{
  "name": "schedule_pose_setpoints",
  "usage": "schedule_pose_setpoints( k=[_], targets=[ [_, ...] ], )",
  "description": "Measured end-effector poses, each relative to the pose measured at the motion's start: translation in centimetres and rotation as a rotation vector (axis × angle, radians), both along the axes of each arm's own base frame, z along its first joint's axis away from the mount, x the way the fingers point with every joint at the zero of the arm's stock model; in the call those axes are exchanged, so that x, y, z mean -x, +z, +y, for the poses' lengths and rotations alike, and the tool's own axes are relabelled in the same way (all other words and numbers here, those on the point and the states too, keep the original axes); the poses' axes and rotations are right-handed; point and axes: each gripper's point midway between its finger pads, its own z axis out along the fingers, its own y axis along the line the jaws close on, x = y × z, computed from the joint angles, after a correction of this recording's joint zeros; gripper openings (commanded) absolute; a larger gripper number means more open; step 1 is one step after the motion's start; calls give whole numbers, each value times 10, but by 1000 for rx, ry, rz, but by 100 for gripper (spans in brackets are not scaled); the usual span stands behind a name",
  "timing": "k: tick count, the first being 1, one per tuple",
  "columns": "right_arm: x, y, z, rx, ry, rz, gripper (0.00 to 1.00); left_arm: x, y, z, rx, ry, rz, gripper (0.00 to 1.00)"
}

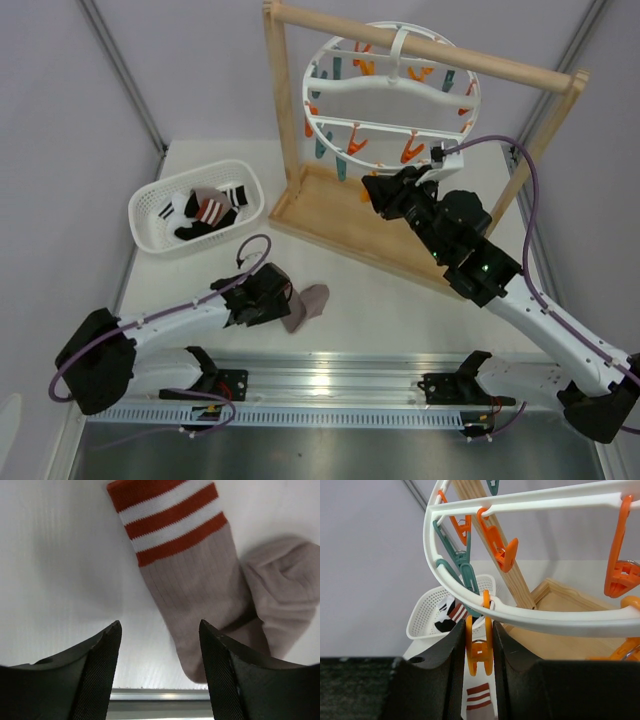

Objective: Clip the socks to the hanger
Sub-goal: Place the sock at the center of the board, then pick up the sock at the center of the board.

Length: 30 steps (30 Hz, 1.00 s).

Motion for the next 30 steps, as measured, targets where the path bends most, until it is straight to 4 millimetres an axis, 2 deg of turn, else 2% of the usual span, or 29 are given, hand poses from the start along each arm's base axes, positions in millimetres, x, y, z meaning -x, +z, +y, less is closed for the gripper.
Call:
schedule_pose_setpoints(
  k=[5, 13, 24, 30],
  targets=[
    [4, 2, -3, -7, 2, -7, 4, -8, -14, 2, -47, 31, 57, 62],
    [8, 3, -5, -19, 9, -20, 4, -25, -13, -6, -59, 55, 70, 61],
    [11, 4, -6, -30, 17, -32, 4, -33, -15, 10, -73, 116, 83, 59],
    [11, 5, -6, -31, 21, -34, 4, -43, -17, 7, -81, 117, 88, 53]
  ],
)
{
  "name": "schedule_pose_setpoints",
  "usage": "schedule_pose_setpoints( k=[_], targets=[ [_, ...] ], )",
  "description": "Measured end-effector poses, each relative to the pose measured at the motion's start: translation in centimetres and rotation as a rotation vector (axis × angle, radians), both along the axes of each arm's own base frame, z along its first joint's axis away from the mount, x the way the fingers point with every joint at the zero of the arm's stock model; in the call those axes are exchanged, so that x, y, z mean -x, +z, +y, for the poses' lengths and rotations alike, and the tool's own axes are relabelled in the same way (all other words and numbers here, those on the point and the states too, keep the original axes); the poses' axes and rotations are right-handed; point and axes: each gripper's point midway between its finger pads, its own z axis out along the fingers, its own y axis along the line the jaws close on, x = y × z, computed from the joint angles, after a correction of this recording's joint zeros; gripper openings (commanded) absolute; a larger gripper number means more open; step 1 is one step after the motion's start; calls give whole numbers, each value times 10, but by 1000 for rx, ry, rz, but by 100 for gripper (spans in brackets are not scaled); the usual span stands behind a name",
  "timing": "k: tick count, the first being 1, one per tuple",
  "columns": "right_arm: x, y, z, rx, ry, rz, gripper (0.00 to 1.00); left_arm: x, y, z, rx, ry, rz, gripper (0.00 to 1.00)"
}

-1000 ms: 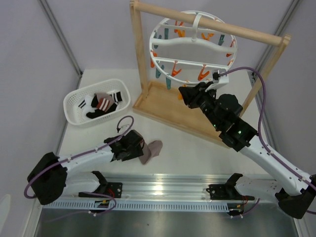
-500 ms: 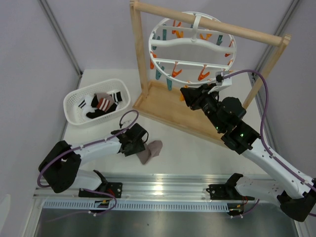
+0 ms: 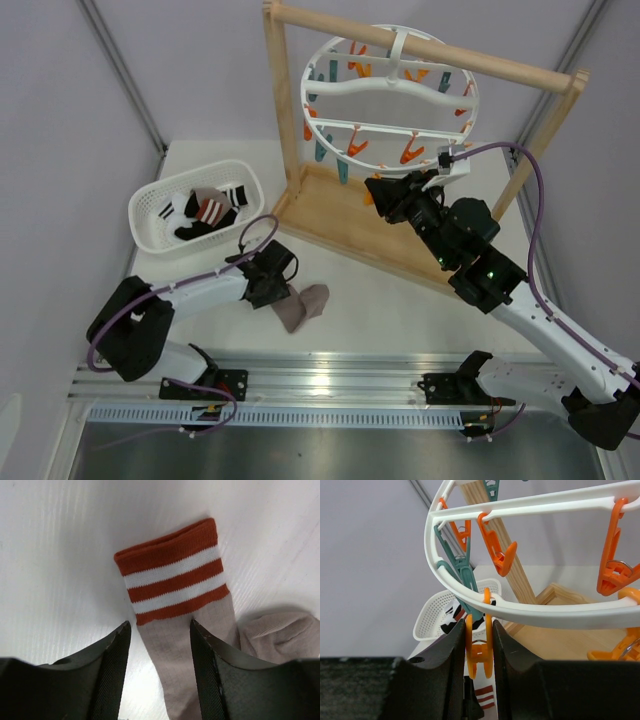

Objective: Clip the socks to the hanger
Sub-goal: Pick up the sock at the center of the board.

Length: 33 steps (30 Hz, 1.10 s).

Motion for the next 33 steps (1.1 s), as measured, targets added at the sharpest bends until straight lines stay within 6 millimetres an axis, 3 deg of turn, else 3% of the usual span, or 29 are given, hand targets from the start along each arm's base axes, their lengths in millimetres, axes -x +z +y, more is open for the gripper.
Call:
schedule_pose_setpoints(
  k=[3, 4, 6, 7, 9, 18, 21, 25, 29, 33],
  targets=[
    [0, 0, 0, 0, 1, 0, 4, -4, -1, 0, -1, 4, -1, 44],
    [0, 0, 0, -1, 2, -1, 4, -6, -1, 0, -2, 4, -1, 34],
    [0, 1, 1, -3, 5, -3, 4, -8, -2, 0, -6, 2, 0, 25],
    [1, 1, 1, -5, 7, -6, 4, -9, -2, 0, -8, 2, 1, 14],
    [1, 2, 1, -8, 8, -7, 4, -11, -3, -2, -6, -4, -2, 2],
    [-3, -1, 7, -8, 16, -4, 4, -14, 4, 0, -30, -75, -16, 1],
    [-6, -4, 11, -6, 17, 3, 4, -19, 28, 3, -28, -120, -92, 1],
    [-10, -9, 19, 2, 23, 11, 4, -32, 87, -4, 1, -233, -289, 1],
    [-13, -9, 26, 2, 23, 14, 4, -35, 144, -31, 14, -430, -468, 1],
    [-12, -6, 31, -3, 19, 9, 3, -21, 186, -66, 16, -660, -605, 1]
  ],
)
